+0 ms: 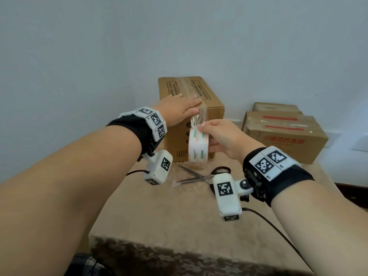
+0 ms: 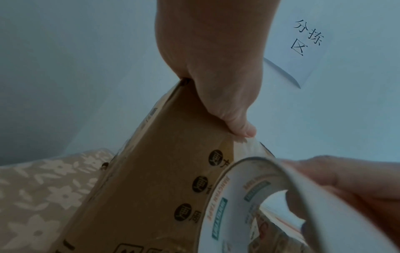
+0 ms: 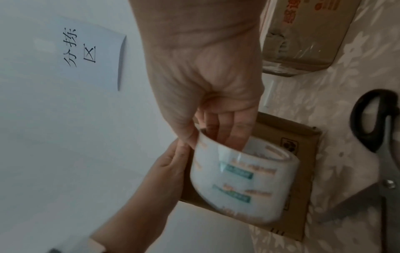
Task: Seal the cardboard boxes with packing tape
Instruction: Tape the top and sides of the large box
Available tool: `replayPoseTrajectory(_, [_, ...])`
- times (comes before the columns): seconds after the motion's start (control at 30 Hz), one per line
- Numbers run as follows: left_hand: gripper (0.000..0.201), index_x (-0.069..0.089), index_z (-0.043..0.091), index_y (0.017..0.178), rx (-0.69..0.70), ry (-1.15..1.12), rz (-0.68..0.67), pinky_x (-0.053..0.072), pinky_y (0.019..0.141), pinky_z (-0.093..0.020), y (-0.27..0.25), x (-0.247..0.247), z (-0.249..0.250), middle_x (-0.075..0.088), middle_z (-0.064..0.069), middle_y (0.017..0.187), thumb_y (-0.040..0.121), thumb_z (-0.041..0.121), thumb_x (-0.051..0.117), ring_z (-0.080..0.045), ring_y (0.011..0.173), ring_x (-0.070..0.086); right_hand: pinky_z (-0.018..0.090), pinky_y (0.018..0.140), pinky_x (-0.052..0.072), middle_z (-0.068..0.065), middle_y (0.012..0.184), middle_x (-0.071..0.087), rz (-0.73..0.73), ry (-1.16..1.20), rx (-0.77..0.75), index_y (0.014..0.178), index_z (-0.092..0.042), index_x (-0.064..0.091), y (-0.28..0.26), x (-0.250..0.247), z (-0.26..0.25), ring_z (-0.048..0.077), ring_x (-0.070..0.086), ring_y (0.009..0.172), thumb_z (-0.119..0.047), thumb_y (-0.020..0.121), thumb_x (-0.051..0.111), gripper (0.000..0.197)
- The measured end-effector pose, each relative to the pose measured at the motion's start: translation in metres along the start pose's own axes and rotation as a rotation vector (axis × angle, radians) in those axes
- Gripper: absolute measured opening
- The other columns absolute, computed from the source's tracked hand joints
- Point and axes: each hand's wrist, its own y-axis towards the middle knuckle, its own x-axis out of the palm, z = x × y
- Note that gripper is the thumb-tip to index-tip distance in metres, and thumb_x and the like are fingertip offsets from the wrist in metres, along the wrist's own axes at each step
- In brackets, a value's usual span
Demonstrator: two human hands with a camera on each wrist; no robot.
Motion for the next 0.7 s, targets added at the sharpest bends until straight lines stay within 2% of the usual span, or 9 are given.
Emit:
replayPoseTrajectory(0.13, [0.052, 0.018, 0.031, 0.151, 0.07, -0.045, -0.019, 0.01, 0.117, -0.047, 0.001, -0.001, -0.007, 0.012, 0.01, 0.158, 0.101, 0.045, 0.024, -0.029, 0.146, 0.01, 0.032, 0.064, 0.057, 0.013, 0.092, 0.072, -0.058, 0.002, 0.07, 0.106, -0.004, 0.063, 0.001, -0.001, -0.003, 0.022, 0.07, 0.076, -0.016, 0.094, 0.06, 0.017])
replayPoseTrajectory(0.3, [0.051, 0.023, 0.031, 0.149, 0.081, -0.064, -0.001, 0.012, 0.117, -0.048, 0.005, 0.002, -0.007, 0.019, 0.009, 0.157, 0.101, 0.046, 0.028, -0.028, 0.146, 0.014, 0.025, 0.051, 0.052, 0.009, 0.079, 0.069, -0.021, 0.033, 0.169, 0.098, -0.005, 0.061, 0.006, 0.009, 0.023, 0.017, 0.065, 0.06, -0.023, 0.095, 0.059, 0.019])
replayPoseTrajectory(0.37, [0.052, 0.033, 0.031, 0.145, 0.06, -0.064, 0.07, 0.024, 0.112, -0.045, 0.007, 0.005, -0.004, 0.041, 0.004, 0.148, 0.098, 0.052, 0.034, -0.028, 0.14, 0.03, 0.023, 0.049, 0.051, 0.007, 0.074, 0.068, -0.01, 0.023, 0.156, 0.095, -0.007, 0.061, 0.009, 0.009, 0.024, 0.014, 0.064, 0.053, -0.025, 0.096, 0.058, 0.018])
replayPoseTrajectory(0.43, [0.053, 0.044, 0.029, 0.136, 0.055, -0.021, 0.182, 0.042, 0.092, -0.038, 0.01, 0.01, 0.0, 0.061, 0.002, 0.121, 0.092, 0.059, 0.042, -0.023, 0.114, 0.053, 0.021, 0.046, 0.05, 0.005, 0.069, 0.067, 0.007, -0.006, 0.116, 0.095, -0.006, 0.062, 0.011, 0.007, 0.022, 0.01, 0.063, 0.047, -0.025, 0.096, 0.057, 0.019])
replayPoseTrajectory(0.5, [0.048, 0.05, 0.026, 0.123, 0.074, 0.037, 0.272, 0.042, 0.071, -0.031, 0.012, 0.014, 0.002, 0.059, 0.005, 0.098, 0.089, 0.06, 0.047, -0.016, 0.087, 0.051, 0.02, 0.047, 0.05, 0.005, 0.069, 0.068, 0.006, -0.025, 0.075, 0.1, -0.005, 0.064, 0.011, 0.005, 0.024, 0.009, 0.064, 0.048, -0.029, 0.096, 0.058, 0.025])
replayPoseTrajectory(0.53, [0.046, 0.05, 0.026, 0.119, 0.088, 0.053, 0.292, 0.042, 0.067, -0.031, 0.013, 0.014, 0.0, 0.056, 0.006, 0.094, 0.088, 0.06, 0.048, -0.014, 0.082, 0.05, 0.021, 0.05, 0.052, 0.007, 0.071, 0.069, -0.004, -0.03, 0.065, 0.103, -0.004, 0.063, 0.01, 0.003, 0.025, 0.01, 0.066, 0.052, -0.032, 0.095, 0.059, 0.03])
replayPoseTrajectory(0.6, [0.05, 0.05, 0.025, 0.119, 0.119, 0.078, 0.297, 0.044, 0.067, -0.031, 0.015, 0.015, -0.004, 0.056, 0.006, 0.097, 0.086, 0.062, 0.049, -0.016, 0.084, 0.053, 0.025, 0.059, 0.057, 0.012, 0.079, 0.072, -0.025, -0.024, 0.074, 0.11, -0.004, 0.06, 0.008, -0.002, 0.03, 0.017, 0.071, 0.064, -0.038, 0.093, 0.059, 0.038])
replayPoseTrajectory(0.7, [0.06, 0.048, 0.023, 0.126, 0.158, 0.156, 0.295, 0.044, 0.071, -0.031, 0.018, 0.017, -0.007, 0.059, 0.003, 0.116, 0.083, 0.064, 0.052, -0.019, 0.1, 0.056, 0.027, 0.066, 0.059, 0.013, 0.084, 0.072, 0.012, -0.006, 0.086, 0.111, -0.012, 0.054, 0.005, -0.014, 0.036, 0.02, 0.071, 0.074, -0.041, 0.096, 0.053, 0.033])
